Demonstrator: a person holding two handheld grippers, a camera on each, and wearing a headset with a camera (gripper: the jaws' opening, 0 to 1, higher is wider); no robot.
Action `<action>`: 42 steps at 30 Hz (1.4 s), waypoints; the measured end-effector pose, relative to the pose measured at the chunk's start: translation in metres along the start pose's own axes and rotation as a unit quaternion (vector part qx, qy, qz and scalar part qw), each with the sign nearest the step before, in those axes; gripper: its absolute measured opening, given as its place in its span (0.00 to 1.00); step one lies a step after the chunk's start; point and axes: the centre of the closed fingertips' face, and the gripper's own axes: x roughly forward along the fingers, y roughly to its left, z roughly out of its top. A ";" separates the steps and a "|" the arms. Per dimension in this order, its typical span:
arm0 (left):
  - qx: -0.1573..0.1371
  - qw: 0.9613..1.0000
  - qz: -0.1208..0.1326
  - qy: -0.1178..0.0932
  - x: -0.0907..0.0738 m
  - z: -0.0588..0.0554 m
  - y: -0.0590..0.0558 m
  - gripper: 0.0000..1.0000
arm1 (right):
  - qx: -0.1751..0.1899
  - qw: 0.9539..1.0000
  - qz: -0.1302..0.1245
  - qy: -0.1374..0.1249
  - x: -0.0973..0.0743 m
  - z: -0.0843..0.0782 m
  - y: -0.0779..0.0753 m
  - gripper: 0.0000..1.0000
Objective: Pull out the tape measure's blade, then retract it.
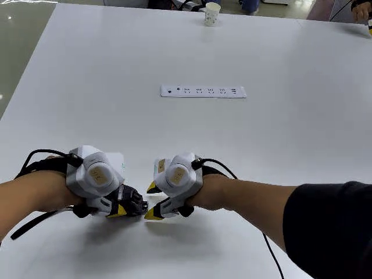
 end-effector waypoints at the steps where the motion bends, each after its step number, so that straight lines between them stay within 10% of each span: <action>1: 0.000 1.000 0.001 0.001 0.000 0.000 -0.001 0.31 | -0.001 1.000 0.000 -0.001 0.001 0.000 0.000 0.25; 42: -0.021 1.000 0.005 -0.003 0.002 0.001 0.002 0.31 | -0.002 1.000 0.006 0.019 -0.002 -0.015 -0.004 0.09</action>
